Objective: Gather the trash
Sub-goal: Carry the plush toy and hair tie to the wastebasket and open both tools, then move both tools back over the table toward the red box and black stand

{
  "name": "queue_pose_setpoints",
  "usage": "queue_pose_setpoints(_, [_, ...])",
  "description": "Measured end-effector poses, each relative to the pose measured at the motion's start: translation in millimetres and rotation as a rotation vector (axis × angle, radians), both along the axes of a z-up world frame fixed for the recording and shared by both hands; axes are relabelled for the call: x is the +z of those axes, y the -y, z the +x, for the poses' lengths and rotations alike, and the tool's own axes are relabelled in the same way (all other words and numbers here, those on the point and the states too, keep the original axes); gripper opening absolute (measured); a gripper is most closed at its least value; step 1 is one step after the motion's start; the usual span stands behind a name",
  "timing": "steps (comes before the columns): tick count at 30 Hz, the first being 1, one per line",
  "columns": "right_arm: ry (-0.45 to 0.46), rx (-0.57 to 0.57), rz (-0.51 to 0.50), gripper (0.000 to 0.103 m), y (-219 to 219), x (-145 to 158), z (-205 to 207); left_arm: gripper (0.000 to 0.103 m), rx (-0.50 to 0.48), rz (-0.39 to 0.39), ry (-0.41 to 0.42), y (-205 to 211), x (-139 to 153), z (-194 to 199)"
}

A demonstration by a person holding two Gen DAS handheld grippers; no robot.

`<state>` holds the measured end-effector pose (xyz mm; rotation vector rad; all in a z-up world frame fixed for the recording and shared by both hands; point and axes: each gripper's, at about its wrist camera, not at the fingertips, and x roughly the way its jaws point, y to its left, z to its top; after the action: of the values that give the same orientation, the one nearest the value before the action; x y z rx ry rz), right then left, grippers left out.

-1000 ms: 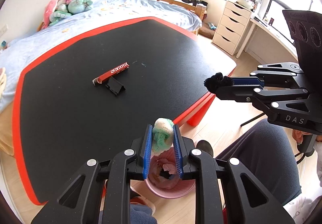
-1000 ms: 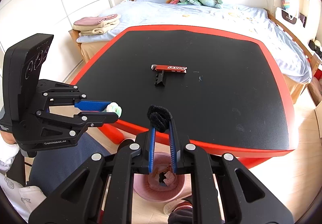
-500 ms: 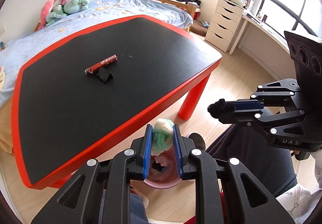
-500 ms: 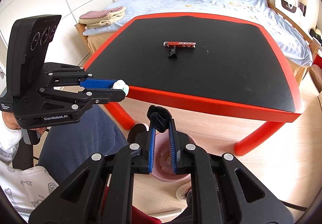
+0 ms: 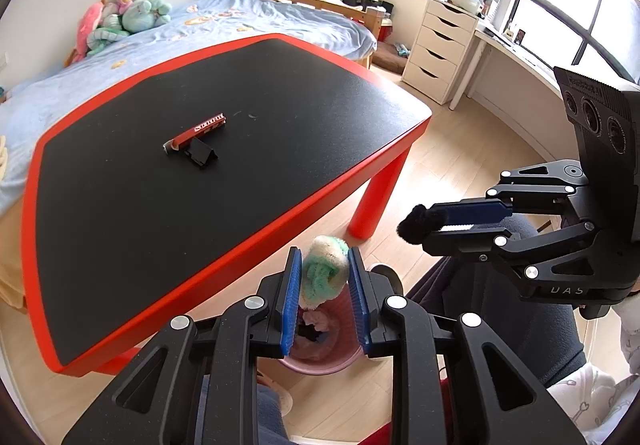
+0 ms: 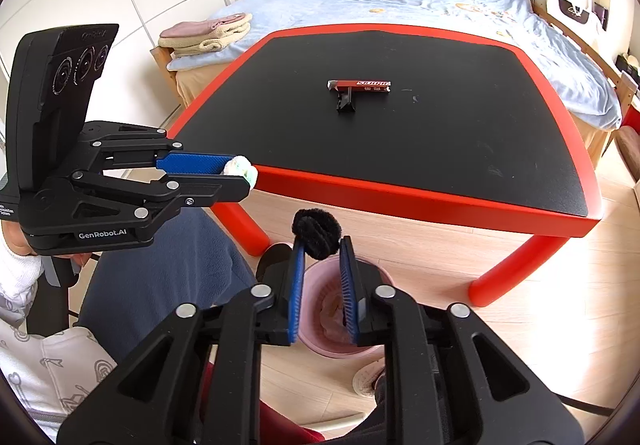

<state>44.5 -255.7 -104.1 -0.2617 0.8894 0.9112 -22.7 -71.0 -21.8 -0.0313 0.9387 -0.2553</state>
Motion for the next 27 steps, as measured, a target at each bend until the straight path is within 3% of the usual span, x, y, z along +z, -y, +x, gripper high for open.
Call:
queue_pose_setpoints(1, [0.004,-0.013,0.003,0.075,1.4,-0.2,0.5,0.046,0.006,0.001,-0.002,-0.7,-0.5,0.0])
queue_pose_setpoints(2, [0.003,-0.02,0.014,0.081,3.2,0.3,1.2,0.055,0.015,0.003,0.0,-1.8,-1.1,-0.5])
queue_pose_setpoints(4, [0.002,-0.036,0.008,0.09,4.4,-0.2,3.1,0.087,0.04,0.009,0.014,-5.0,-1.1,-2.1])
queue_pose_setpoints(5, [0.003,-0.044,0.003,0.091,5.6,-1.0,4.0,0.09,0.054,0.015,0.022,-6.4,-0.6,-3.0])
queue_pose_setpoints(9, [-0.004,-0.057,0.009,0.095,8.1,-2.4,5.6,0.095,0.081,0.028,0.025,-10.3,1.3,-4.4])
queue_pose_setpoints(27, [-0.024,-0.049,0.03,0.098,3.2,1.6,7.9,0.095,0.115,0.031,0.017,-17.8,6.0,-5.0])
